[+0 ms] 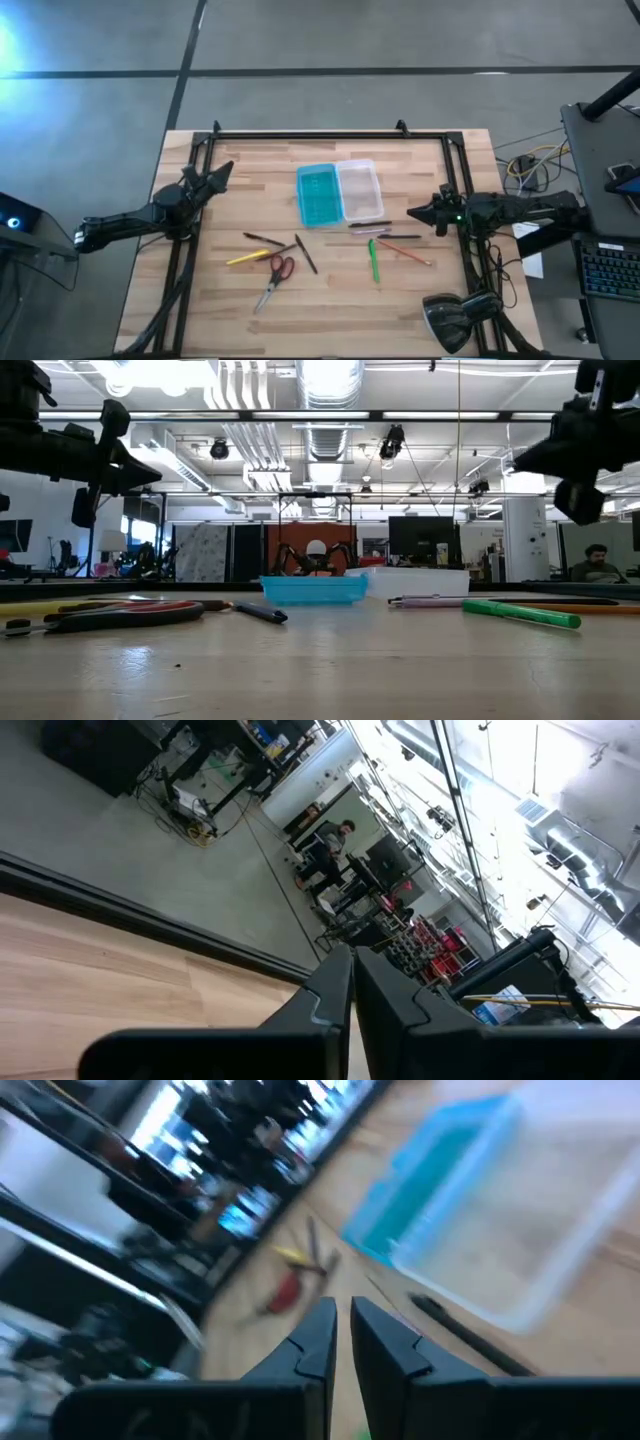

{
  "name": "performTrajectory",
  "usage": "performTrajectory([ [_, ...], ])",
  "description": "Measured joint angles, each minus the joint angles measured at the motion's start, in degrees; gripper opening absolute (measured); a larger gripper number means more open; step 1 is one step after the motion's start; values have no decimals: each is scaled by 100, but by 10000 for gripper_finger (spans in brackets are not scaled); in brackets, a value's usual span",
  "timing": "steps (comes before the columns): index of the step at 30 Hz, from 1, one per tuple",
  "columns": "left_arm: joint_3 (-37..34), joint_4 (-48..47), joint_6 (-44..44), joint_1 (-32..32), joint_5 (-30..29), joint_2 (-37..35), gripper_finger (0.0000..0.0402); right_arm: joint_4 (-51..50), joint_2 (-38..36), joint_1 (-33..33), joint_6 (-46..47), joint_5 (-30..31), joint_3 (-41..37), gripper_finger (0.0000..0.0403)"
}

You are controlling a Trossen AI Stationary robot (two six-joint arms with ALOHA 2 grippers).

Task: Pick & place school supplies into a supply box
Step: Put the black scissors into the supply box

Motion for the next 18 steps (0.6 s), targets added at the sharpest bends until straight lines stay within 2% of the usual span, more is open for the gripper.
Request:
performTrajectory([
  [4, 0, 0, 0, 2, 0, 0, 0, 965, 305, 0, 157, 463, -95, 28],
  [7, 1, 0, 0, 2, 0, 0, 0, 1180, 487, 0, 278, 1425, -97, 28],
  [12, 0, 0, 0, 0, 0, -1, 0, 1772, 705, -2, 1634, 3180, -86, 28],
  [14, 2, 0, 0, 0, 0, 0, 0, 2118, 785, 0, 1803, 3681, -87, 28],
  [16, 1, 0, 0, 2, 0, -1, 0, 2365, 903, -11, 1761, 3939, -88, 28],
  [18, 0, 0, 0, 2, 0, -1, 0, 2544, 1022, -16, 1716, 3763, -90, 28],
])
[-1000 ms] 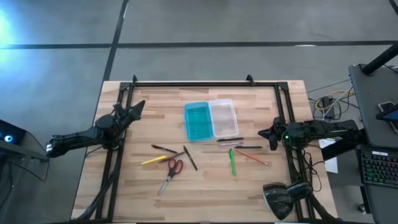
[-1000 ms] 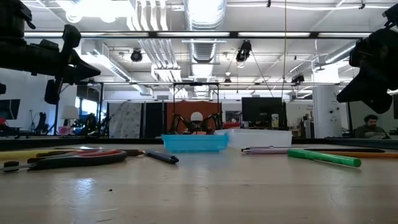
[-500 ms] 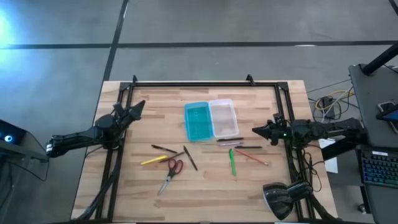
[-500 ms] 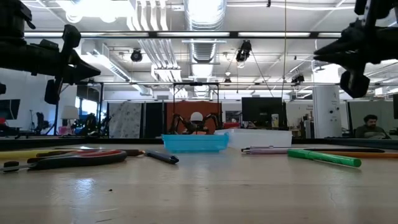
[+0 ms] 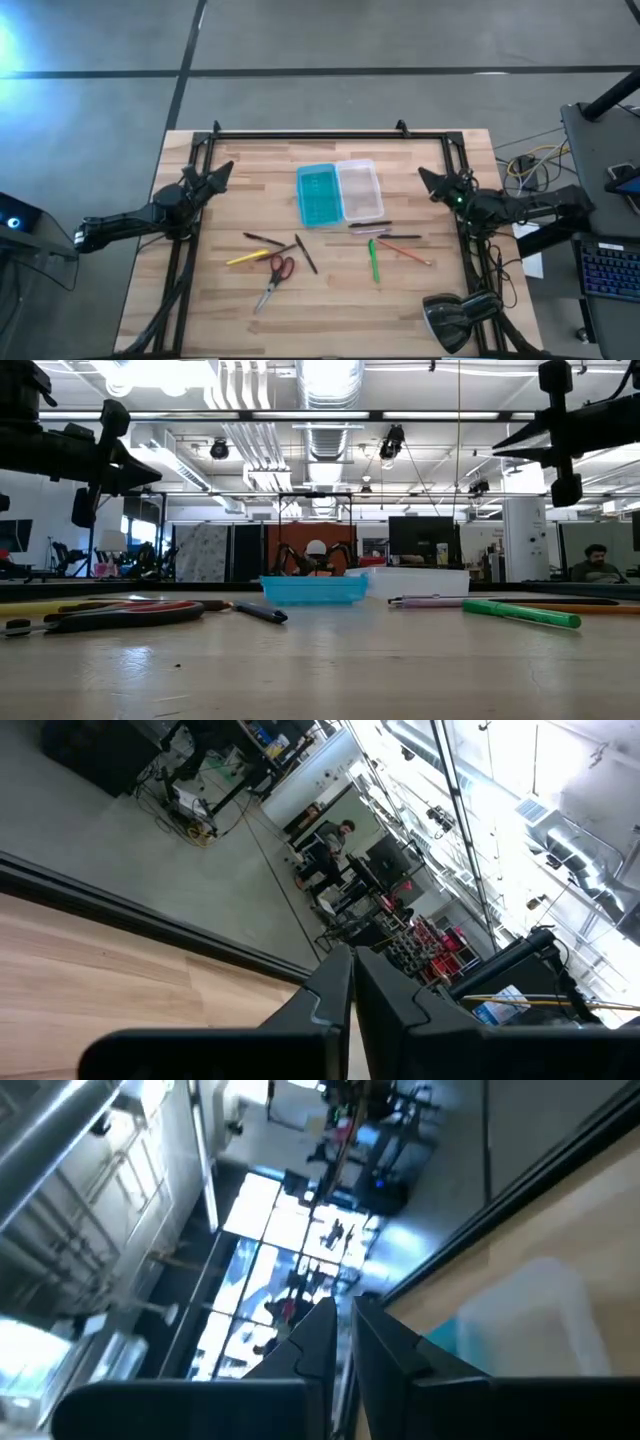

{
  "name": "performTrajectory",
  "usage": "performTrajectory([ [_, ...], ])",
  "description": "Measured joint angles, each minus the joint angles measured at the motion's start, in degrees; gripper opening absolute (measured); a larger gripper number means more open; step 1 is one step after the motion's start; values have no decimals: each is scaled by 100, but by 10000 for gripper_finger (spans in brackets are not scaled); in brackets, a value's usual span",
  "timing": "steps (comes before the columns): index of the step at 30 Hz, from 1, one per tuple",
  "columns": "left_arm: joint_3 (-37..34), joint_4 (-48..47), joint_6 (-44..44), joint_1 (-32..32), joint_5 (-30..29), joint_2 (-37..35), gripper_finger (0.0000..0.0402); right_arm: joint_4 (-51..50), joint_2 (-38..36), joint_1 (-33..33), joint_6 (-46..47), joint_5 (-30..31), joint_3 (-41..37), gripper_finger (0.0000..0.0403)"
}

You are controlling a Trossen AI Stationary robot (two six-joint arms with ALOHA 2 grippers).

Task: Pick & place school supplies into a supply box
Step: Put the black scissors into the supply box

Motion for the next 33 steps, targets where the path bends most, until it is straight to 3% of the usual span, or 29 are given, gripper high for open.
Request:
performTrajectory([
  [4, 2, 0, 0, 0, 0, 1, 0, 165, 477, 1, 18, -628, 155, 31],
  [9, 2, 0, 0, -2, 0, 1, 0, -229, 1660, -2, -351, -1130, 819, 60],
  [12, 2, 0, 0, -2, 0, 1, 0, -1408, 2355, -4, -552, -1735, 1409, 93],
  [17, 1, 0, 0, -1, 0, 0, 0, -4222, 3269, 1, -96, -2952, 2483, 145],
  [23, 0, 0, 0, -1, 0, 1, 0, -6332, 4185, 3, -1488, -4154, 3451, 180],
  [28, 0, 0, 0, 0, 0, -1, 0, -6498, 4927, 5, -3012, -4749, 3712, 197],
  [33, 2, 0, 0, -2, 0, 0, 0, -6466, 5610, 47, -3585, -4847, 3724, 203],
])
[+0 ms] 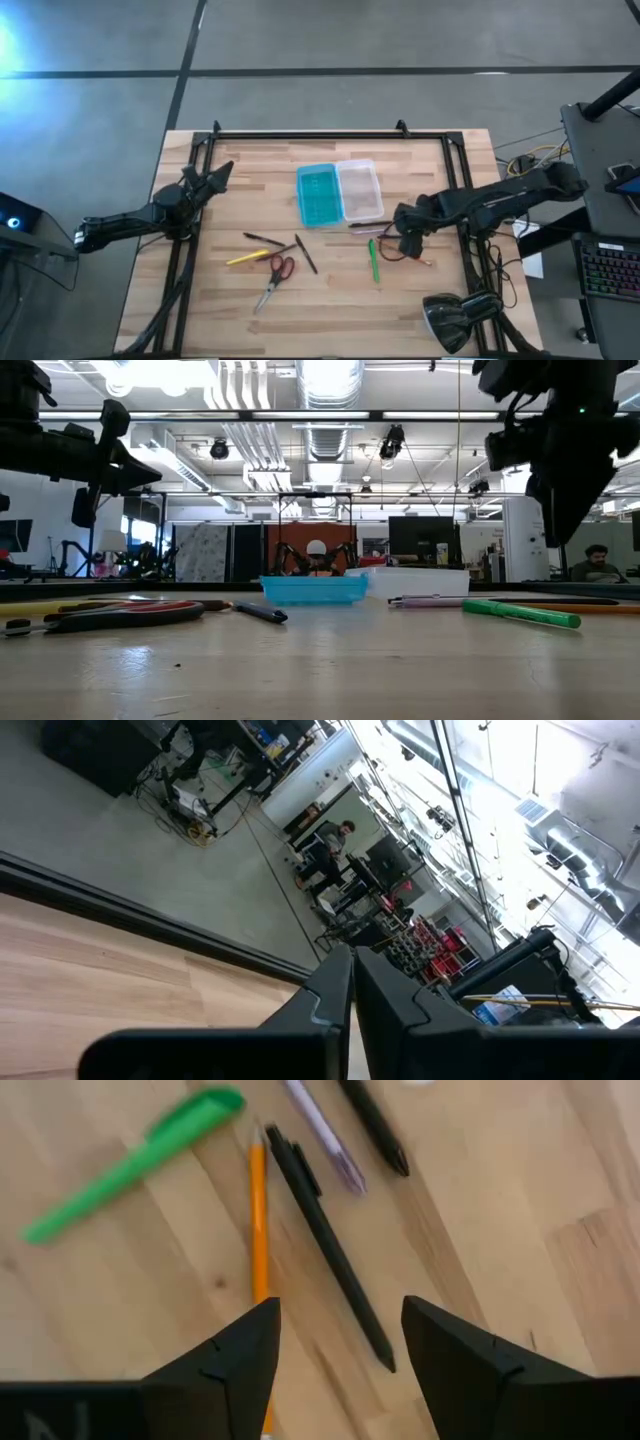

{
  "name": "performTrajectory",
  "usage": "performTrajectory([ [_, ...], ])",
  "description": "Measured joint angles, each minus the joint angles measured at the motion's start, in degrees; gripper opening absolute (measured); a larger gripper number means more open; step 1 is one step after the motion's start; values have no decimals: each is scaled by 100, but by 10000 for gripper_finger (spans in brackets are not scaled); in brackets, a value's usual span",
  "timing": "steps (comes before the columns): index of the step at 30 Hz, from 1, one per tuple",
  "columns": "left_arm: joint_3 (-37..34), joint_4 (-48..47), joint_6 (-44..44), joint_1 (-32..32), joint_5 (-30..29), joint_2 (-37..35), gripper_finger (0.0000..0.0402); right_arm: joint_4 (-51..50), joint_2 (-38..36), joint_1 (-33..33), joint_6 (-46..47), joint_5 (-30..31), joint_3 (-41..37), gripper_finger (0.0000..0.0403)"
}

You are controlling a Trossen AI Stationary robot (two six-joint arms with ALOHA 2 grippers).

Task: Pick & place school supplies into a supply box
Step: Put the black scissors into the supply box

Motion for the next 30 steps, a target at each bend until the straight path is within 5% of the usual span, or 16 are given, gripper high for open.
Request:
performTrajectory([
  [11, -2, 0, 0, 2, 0, 1, 0, 847, 823, 132, -1966, 452, -250, 203],
  [30, 0, 0, 0, 0, 0, -1, 0, 1083, 1671, 131, -1917, 415, -287, 203],
])
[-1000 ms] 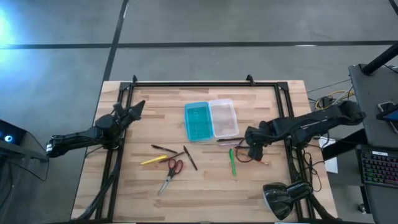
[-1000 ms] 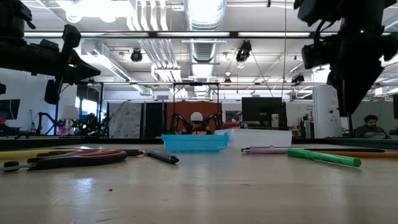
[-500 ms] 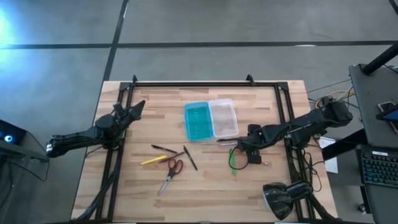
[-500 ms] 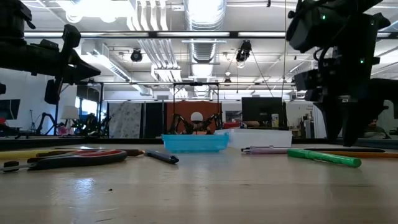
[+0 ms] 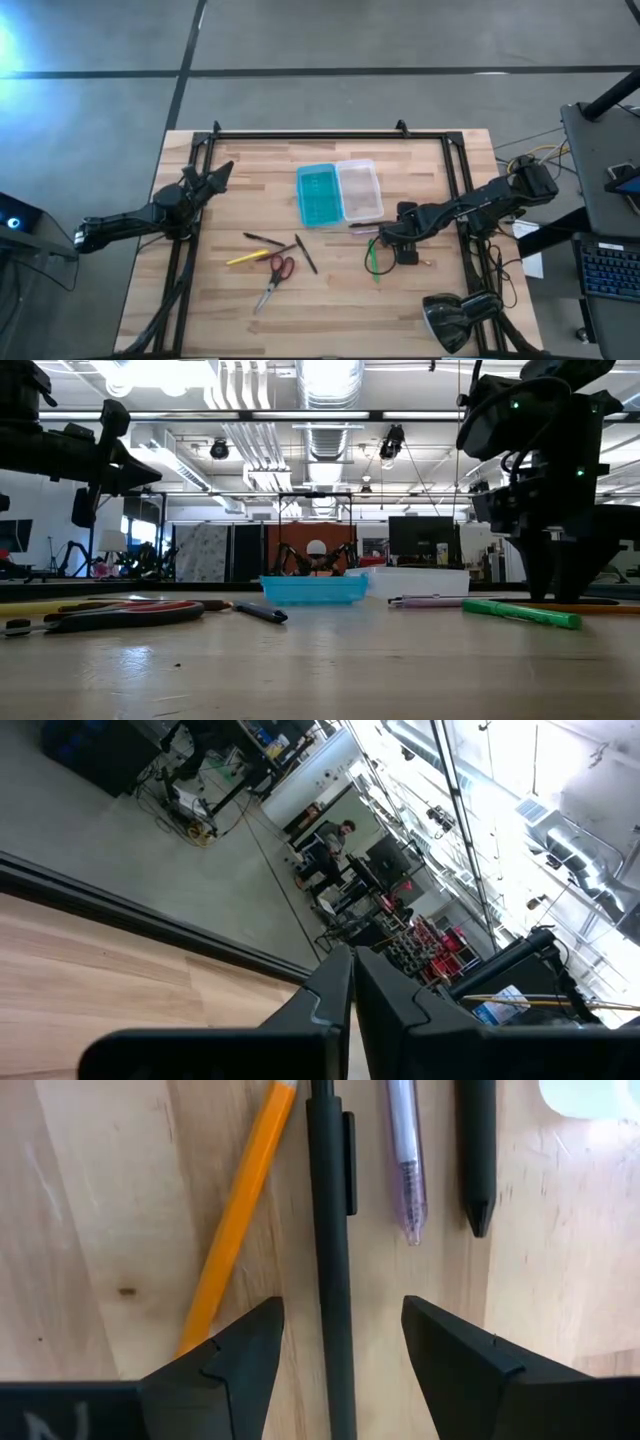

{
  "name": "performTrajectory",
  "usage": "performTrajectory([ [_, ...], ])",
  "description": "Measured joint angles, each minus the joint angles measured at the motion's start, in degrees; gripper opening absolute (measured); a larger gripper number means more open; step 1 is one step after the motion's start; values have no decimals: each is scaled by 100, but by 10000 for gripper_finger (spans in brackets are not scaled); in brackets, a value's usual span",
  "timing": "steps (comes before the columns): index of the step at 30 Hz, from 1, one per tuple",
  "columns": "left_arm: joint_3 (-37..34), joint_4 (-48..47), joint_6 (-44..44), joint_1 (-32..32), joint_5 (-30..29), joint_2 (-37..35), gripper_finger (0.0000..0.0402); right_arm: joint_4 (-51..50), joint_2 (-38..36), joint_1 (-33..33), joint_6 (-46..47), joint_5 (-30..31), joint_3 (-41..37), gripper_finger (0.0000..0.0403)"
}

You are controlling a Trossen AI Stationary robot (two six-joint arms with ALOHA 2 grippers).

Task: Pick & place school supplies into a supply box
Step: Put the black scissors into the supply box

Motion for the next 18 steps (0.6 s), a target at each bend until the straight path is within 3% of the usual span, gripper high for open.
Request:
performTrajectory([
  [18, -2, 0, 0, 2, 2, 2, 0, 51, -304, 1, 391, 39, 45, 203],
])
